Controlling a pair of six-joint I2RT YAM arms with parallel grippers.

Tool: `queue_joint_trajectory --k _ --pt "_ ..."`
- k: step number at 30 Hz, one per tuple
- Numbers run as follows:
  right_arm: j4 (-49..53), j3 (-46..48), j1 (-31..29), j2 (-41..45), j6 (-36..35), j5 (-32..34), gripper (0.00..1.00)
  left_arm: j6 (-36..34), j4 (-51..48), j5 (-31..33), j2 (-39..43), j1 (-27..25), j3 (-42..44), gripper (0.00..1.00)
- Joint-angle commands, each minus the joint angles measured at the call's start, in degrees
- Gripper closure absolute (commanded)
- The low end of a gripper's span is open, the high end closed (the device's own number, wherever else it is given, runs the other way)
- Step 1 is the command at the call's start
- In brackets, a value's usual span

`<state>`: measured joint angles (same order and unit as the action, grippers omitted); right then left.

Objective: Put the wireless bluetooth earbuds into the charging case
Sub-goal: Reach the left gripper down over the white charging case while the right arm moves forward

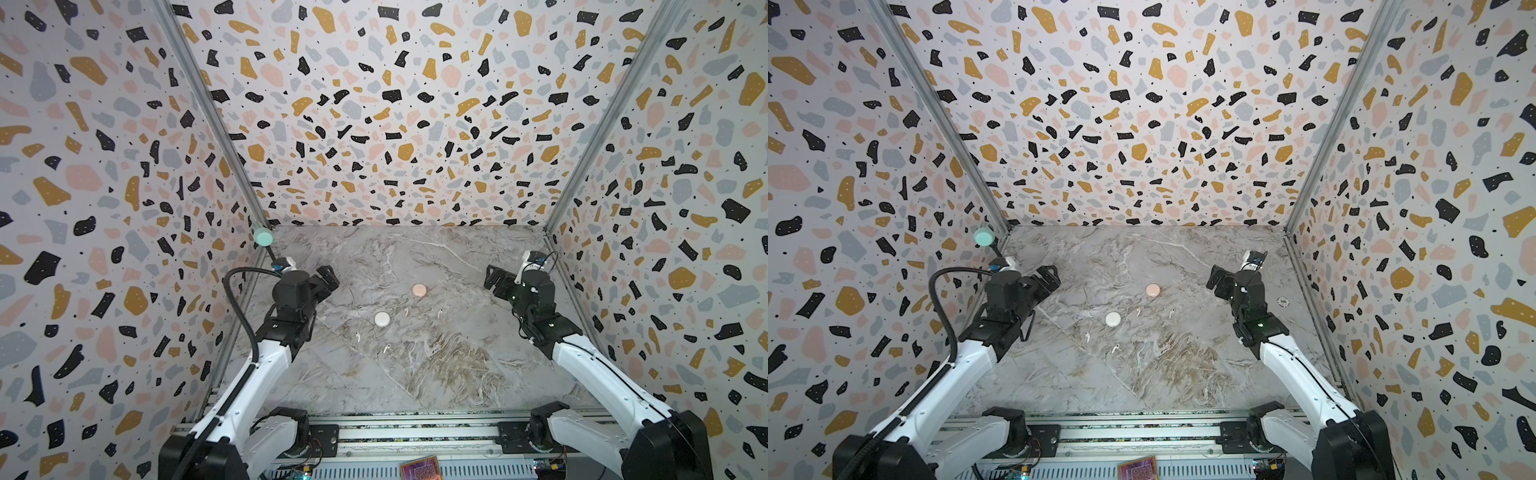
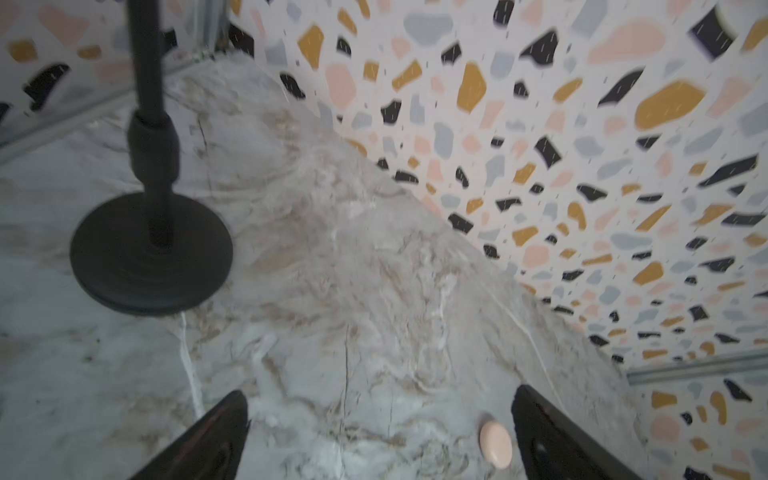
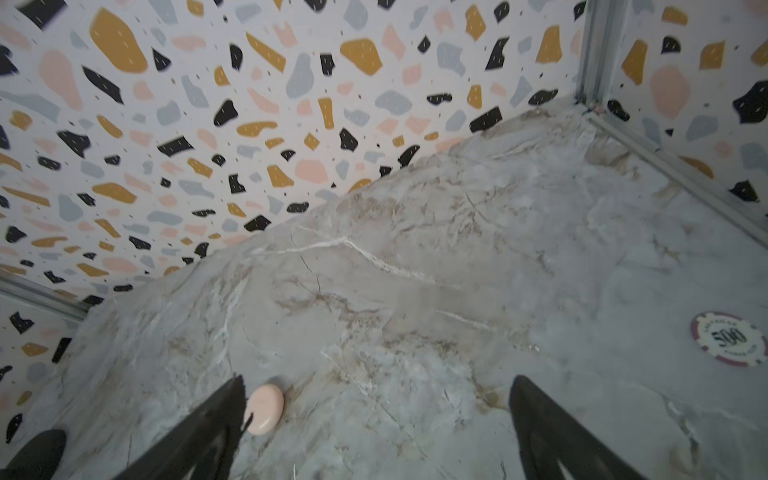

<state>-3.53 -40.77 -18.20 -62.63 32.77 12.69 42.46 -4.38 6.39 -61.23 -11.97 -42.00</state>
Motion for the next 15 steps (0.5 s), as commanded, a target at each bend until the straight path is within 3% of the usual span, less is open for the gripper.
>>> queue_joint_trajectory --k 1,3,5,15 --pt "9.1 -5.0 -2.3 -2.6 0.9 1.5 0.01 0.5 -10.8 1.8 -4.7 -9.2 -6.4 0.0" --pt "13.0 -7.4 -4.2 -5.2 0.5 4.5 0.01 1.4 -15.7 5.2 -9.4 -14.7 -10.3 0.0" --pt "14.0 -8.2 -4.6 -6.7 0.1 4.1 0.01 2.6 -20.1 5.8 -14.2 -17.0 -13.8 0.0" --pt "13.6 -7.1 -6.1 -6.2 -0.9 2.3 0.01 5.5 -29.7 2.4 -31.6 -21.4 -24.3 0.0"
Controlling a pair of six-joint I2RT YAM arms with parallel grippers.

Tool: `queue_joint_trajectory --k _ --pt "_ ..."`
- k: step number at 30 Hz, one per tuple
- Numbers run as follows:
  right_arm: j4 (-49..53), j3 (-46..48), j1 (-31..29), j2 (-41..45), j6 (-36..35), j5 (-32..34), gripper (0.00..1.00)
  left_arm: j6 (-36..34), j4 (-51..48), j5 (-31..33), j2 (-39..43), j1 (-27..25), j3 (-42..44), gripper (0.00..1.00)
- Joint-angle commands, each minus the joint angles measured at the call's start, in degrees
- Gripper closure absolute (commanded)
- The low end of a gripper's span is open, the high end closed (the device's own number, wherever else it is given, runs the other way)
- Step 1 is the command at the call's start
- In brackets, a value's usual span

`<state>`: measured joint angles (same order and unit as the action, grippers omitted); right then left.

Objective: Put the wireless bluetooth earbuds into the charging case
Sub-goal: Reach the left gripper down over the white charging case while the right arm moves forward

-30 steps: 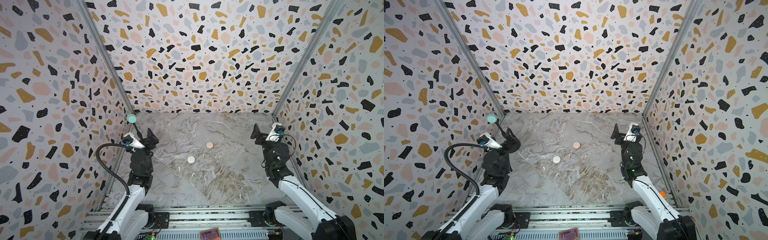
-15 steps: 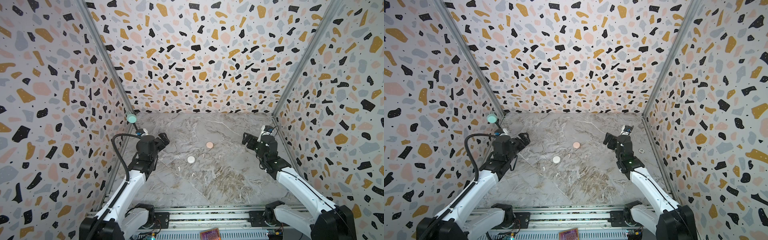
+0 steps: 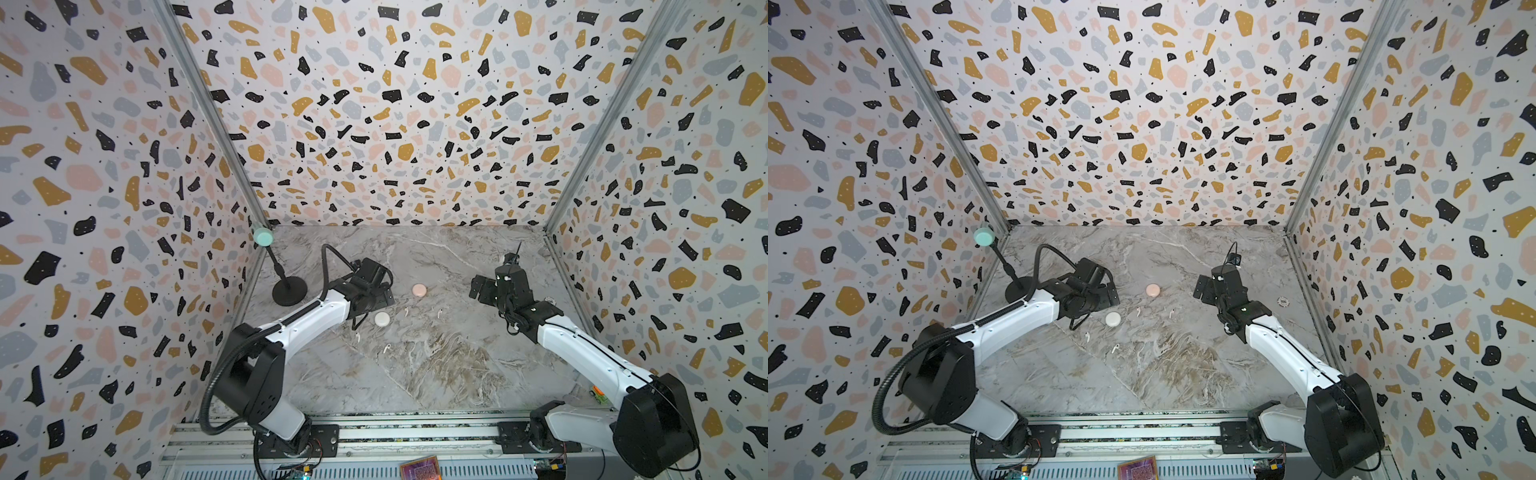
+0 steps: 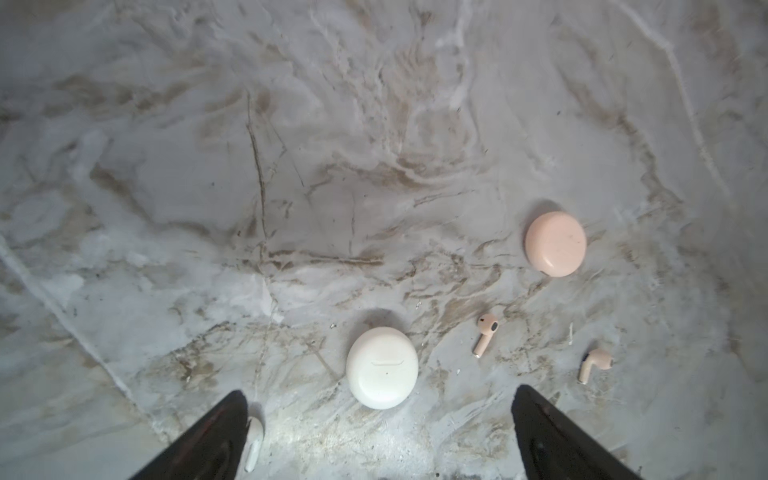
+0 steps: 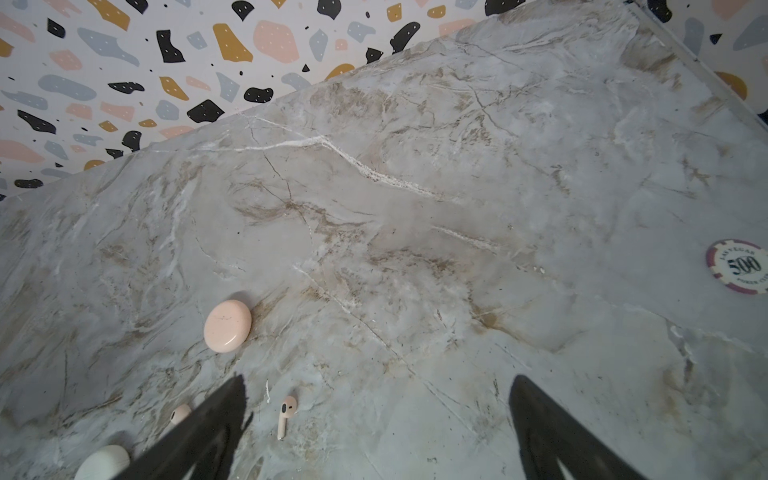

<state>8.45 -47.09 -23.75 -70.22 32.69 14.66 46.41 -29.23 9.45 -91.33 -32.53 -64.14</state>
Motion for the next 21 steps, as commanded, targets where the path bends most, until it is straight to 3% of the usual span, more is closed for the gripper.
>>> queue_joint_trajectory --k 1,12,21 --pt "1.5 -0.8 -0.7 1.6 -0.9 0.4 0.01 2.1 -4.3 -1.5 -2.4 -0.9 -2.1 0.0" --pt "1.2 -0.5 -2.2 3.7 -1.8 1.1 0.01 2.1 -6.5 -3.0 -11.8 -2.8 -5.0 0.01" --pt "2.0 -1.1 -3.4 5.8 -1.9 2.6 0.01 0.6 -7.3 -1.8 -15.7 -3.9 -6.8 0.08"
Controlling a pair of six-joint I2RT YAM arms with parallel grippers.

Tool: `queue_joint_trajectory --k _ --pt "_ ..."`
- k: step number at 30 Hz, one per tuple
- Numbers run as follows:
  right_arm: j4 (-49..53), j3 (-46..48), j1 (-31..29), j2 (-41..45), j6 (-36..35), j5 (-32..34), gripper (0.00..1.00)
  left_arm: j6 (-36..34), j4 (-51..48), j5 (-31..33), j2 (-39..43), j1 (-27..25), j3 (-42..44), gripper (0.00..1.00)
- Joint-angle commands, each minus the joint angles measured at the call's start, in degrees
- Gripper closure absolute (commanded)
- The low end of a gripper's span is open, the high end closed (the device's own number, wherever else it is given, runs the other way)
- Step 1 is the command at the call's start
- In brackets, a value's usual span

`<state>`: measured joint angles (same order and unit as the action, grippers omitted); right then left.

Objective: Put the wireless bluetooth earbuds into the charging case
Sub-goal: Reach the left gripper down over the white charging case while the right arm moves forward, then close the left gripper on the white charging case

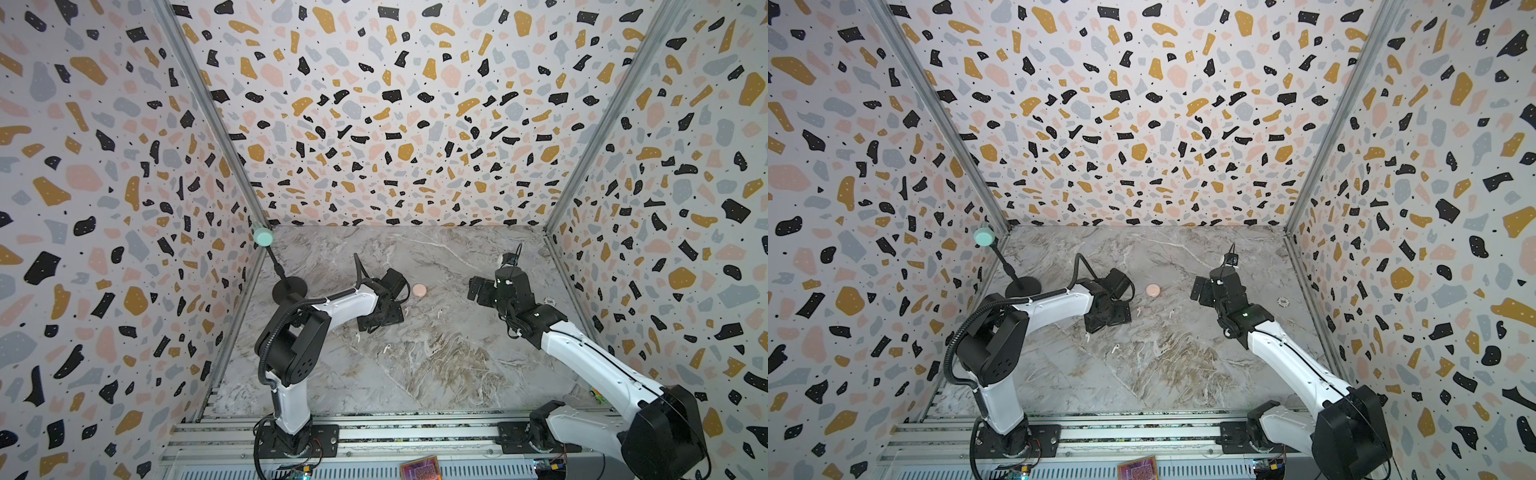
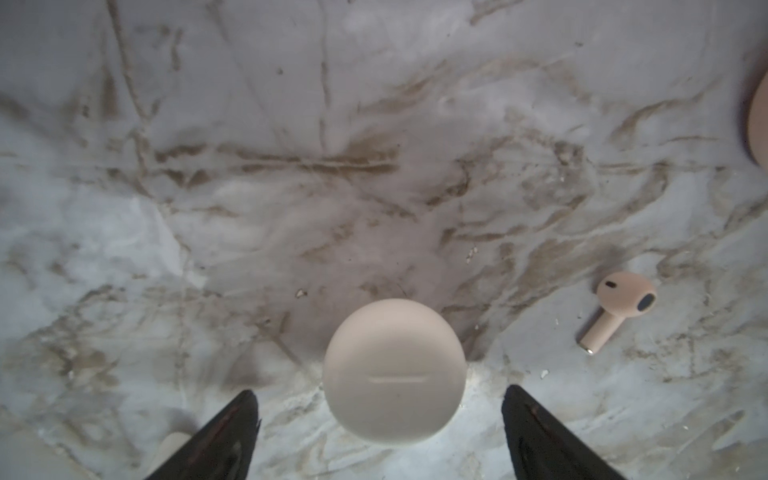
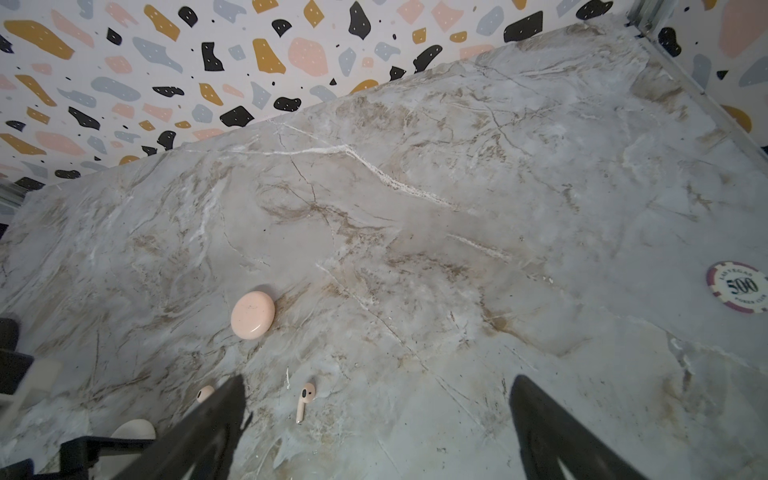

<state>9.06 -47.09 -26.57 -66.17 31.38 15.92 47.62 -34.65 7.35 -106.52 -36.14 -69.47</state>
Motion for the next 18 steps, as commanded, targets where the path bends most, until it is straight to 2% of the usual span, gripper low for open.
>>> queue_joint_trajectory --k 1,9,18 --pt "1.4 -1.1 -0.6 2.0 -0.6 1.5 0.01 -0.6 -2.0 0.4 -0.8 -0.3 -1.7 0.08" --pt "2.4 -2.1 -1.5 2.6 -0.8 1.7 0.01 -0.3 -3.0 0.1 -2.4 -0.4 -3.2 0.11" --pt "3.1 -2.4 -2.2 3.9 -0.9 2.3 0.01 -0.9 -3.1 0.1 -3.8 -0.3 -4.2 0.23"
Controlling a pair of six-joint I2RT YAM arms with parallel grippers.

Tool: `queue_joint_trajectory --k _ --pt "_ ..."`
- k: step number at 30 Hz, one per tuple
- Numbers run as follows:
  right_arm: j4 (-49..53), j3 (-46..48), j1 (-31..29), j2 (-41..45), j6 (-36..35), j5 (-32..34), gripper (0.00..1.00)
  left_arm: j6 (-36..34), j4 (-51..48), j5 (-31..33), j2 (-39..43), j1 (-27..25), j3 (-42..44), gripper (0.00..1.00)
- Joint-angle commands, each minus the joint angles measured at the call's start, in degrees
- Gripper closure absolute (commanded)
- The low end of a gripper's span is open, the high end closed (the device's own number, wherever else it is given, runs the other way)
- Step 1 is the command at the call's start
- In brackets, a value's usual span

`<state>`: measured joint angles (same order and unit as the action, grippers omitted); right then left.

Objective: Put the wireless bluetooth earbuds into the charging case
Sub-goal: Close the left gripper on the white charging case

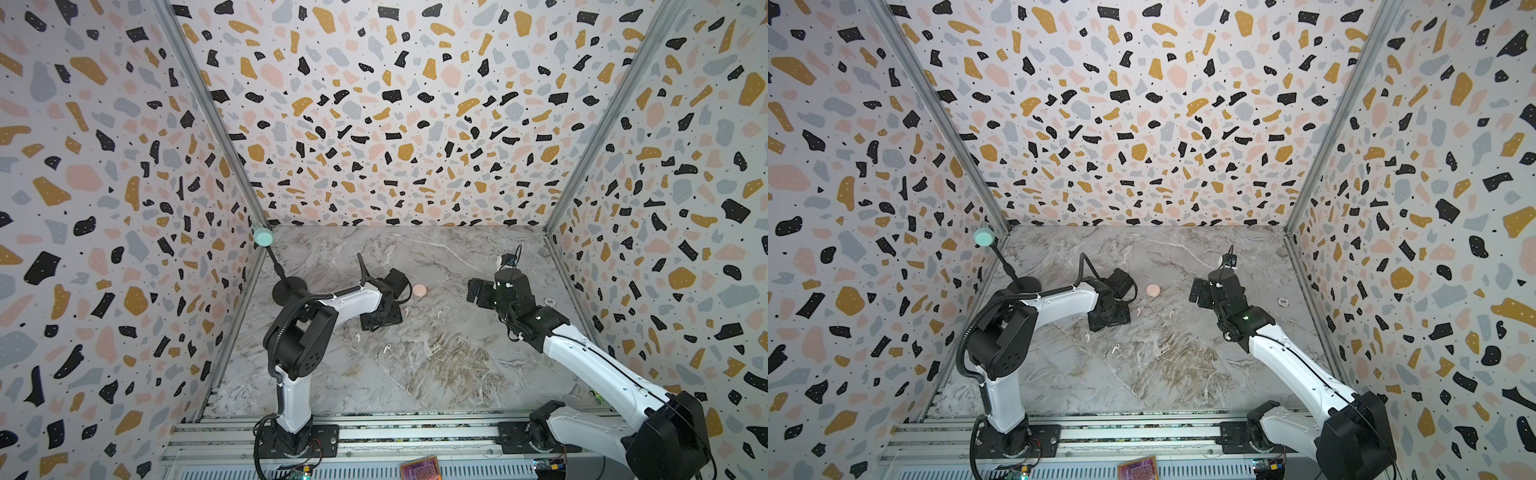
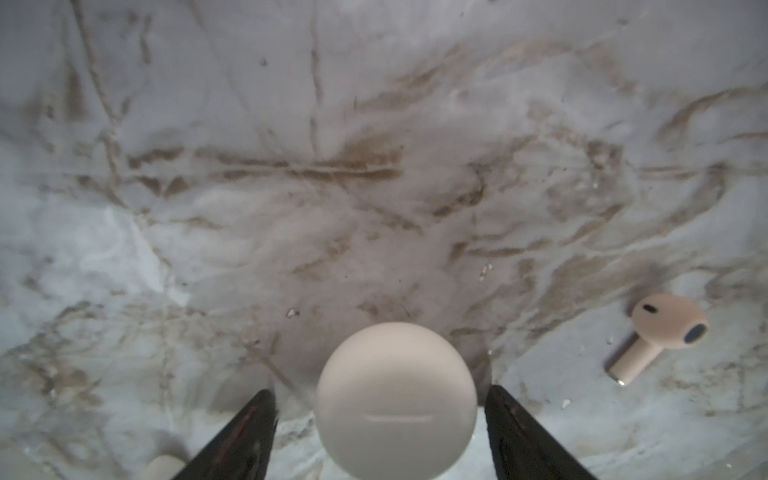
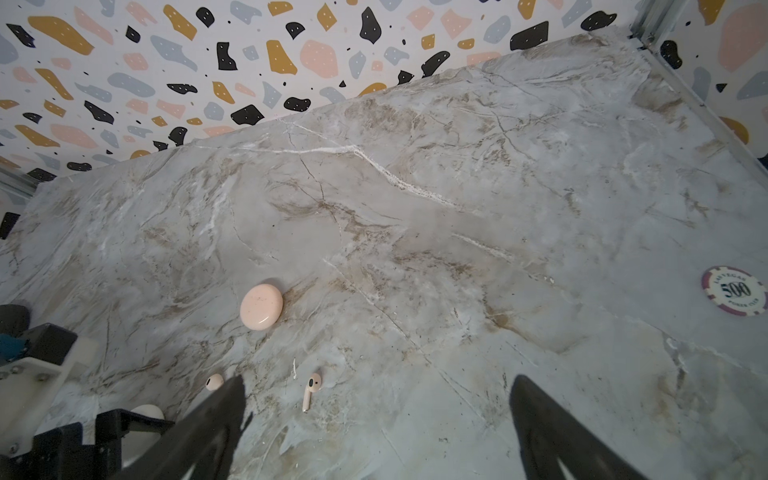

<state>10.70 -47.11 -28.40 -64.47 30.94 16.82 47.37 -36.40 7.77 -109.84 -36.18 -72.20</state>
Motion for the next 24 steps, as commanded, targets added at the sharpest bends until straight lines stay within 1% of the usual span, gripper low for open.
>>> queue_joint_trajectory --k 1,3,5,7,11,13,22,24 --pt "1.4 -2.5 -0.5 2.3 -0.4 1.5 0.01 -0.8 -1.5 -0.3 -0.7 -0.2 -1.7 0.24" --pt "1.4 -2.5 -0.5 2.4 -0.4 1.5 0.01 -0.9 -1.6 -0.3 -1.2 -0.2 -2.1 0.28" --pt "1.5 -2.5 -0.7 2.6 -0.4 1.7 0.01 -1.1 -1.6 -0.2 -1.6 -0.3 -2.4 0.29" --pt "1.6 -2.5 -0.8 2.7 -0.4 1.7 0.01 -1.1 -1.3 -0.2 -1.8 -0.2 -2.3 0.34" --pt "1.7 -2.4 -0.9 2.8 -0.3 1.9 0.01 -1.4 -1.0 -0.1 -2.0 -0.2 -2.0 0.37" --pt "1.7 -2.5 -1.0 2.8 -0.2 1.7 0.01 -1.4 -0.8 0.0 -2.2 -0.2 -1.8 0.41" --pt "1.6 -2.5 -1.1 2.3 -0.1 0.4 0.01 -2.4 -0.5 0.7 -2.7 -0.3 -1.2 0.51" --pt "1.5 -2.5 -1.1 2.0 -0.1 -0.8 0.01 -3.3 -0.5 0.8 -2.5 -0.2 -1.2 0.61"
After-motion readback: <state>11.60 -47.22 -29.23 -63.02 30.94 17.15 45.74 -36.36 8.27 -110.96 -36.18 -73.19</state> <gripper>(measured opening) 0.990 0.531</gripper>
